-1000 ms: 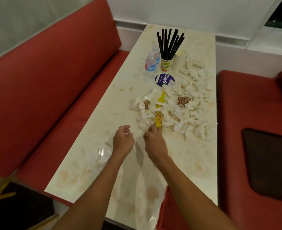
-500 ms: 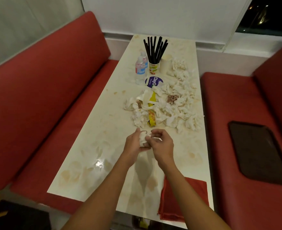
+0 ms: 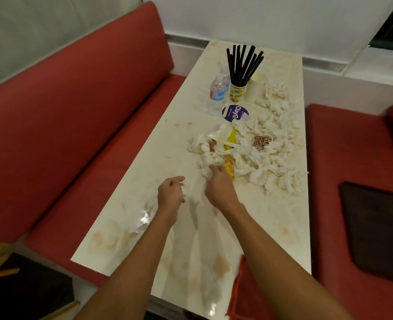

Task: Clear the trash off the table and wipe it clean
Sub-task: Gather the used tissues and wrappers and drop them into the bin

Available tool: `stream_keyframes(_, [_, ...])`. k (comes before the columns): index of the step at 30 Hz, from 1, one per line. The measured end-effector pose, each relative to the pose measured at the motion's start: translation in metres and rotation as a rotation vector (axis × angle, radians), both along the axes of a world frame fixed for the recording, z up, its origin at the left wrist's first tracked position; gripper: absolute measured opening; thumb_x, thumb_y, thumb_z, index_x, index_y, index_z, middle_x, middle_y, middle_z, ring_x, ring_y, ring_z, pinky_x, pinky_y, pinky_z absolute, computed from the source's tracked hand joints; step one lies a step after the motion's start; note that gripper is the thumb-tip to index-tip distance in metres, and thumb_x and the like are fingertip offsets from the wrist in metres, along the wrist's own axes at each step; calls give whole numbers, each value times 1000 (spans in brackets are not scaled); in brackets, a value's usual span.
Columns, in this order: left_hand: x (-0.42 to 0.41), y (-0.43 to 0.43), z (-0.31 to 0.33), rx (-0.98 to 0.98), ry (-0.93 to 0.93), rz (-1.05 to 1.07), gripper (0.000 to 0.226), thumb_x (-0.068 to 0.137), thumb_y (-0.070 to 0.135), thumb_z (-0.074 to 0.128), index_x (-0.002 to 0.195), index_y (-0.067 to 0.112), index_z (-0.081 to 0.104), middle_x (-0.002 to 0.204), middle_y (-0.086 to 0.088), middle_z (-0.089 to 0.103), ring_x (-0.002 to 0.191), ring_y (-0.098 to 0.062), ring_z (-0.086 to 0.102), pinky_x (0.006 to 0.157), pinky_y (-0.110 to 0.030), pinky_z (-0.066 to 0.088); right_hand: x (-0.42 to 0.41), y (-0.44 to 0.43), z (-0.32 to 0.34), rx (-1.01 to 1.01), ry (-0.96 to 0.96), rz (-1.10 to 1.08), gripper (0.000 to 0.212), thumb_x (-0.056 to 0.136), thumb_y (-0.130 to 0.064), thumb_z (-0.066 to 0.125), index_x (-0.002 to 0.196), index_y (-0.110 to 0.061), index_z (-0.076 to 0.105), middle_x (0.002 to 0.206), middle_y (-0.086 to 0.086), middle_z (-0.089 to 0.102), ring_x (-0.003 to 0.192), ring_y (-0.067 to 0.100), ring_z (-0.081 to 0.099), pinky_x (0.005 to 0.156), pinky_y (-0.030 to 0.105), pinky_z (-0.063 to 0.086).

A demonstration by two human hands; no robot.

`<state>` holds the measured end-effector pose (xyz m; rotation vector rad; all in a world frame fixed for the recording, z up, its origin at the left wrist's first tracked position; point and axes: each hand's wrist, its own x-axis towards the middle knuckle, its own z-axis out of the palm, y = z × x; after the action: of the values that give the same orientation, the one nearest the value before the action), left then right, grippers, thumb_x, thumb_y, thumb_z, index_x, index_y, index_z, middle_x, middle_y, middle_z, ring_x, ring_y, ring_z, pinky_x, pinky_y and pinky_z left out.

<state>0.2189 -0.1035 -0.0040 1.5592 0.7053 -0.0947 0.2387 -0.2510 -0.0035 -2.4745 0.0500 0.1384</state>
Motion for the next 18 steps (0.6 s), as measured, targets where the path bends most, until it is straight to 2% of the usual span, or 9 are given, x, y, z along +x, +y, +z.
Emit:
stream_keyframes(3, [5, 2, -4, -31, 8, 11, 18, 100, 17, 56, 103, 19, 74, 102, -1, 71, 76, -18, 62, 58, -28, 49, 12, 3, -20, -195, -2, 40, 44, 98, -13, 65, 140, -6, 52, 144, 18, 40, 126, 37, 48, 98, 42, 49])
stream_keyframes(5, [5, 0, -7, -53, 14, -5, 15, 98, 23, 62, 107, 17, 72, 100, -3, 72, 73, -17, 61, 60, -29, 49, 13, 0, -28, -189, -54, 13, 31, 96, -7, 65, 127, -3, 60, 134, 17, 46, 117, 36, 53, 91, 44, 53])
stream_keyframes(7, [3, -3, -10, -60, 13, -22, 17, 96, 17, 61, 110, 18, 71, 100, -2, 71, 70, -16, 61, 62, -28, 50, 7, -6, -30, -81, -98, -41, 22, 93, 1, 62, 115, -2, 64, 123, 16, 53, 106, 33, 58, 86, 40, 52])
stream_keyframes(9, [1, -7, -10, -95, 10, -30, 22, 95, 9, 60, 111, 19, 72, 103, -1, 72, 73, -17, 65, 66, -29, 53, -6, -11, -24, 54, -129, -106, 21, 93, 0, 62, 113, -5, 65, 114, 11, 58, 97, 26, 59, 81, 30, 47])
stream_keyframes(13, [0, -18, -11, -201, 21, -23, 20, 94, 5, 61, 105, 15, 73, 110, -12, 74, 96, -28, 74, 77, -37, 63, -41, -19, -10, 327, -135, -286, 16, 93, -3, 64, 106, -11, 70, 81, 1, 66, 66, 4, 58, 63, 11, 45])
stream_keyframes(15, [-2, -24, -10, -226, 21, -37, 20, 94, 3, 60, 104, 14, 74, 114, -15, 73, 105, -32, 73, 76, -36, 63, -55, -18, -6, 379, -113, -307, 14, 91, -2, 67, 100, -12, 72, 77, 1, 67, 65, 1, 58, 63, 8, 44])
stream_keyframes(18, [-6, -31, -8, -246, 55, -91, 19, 96, 7, 59, 106, 12, 74, 115, -18, 73, 104, -33, 72, 81, -45, 65, -71, -12, 3, 501, -94, -352, 15, 90, -4, 71, 94, -19, 74, 79, 0, 71, 66, 3, 61, 63, 12, 48])
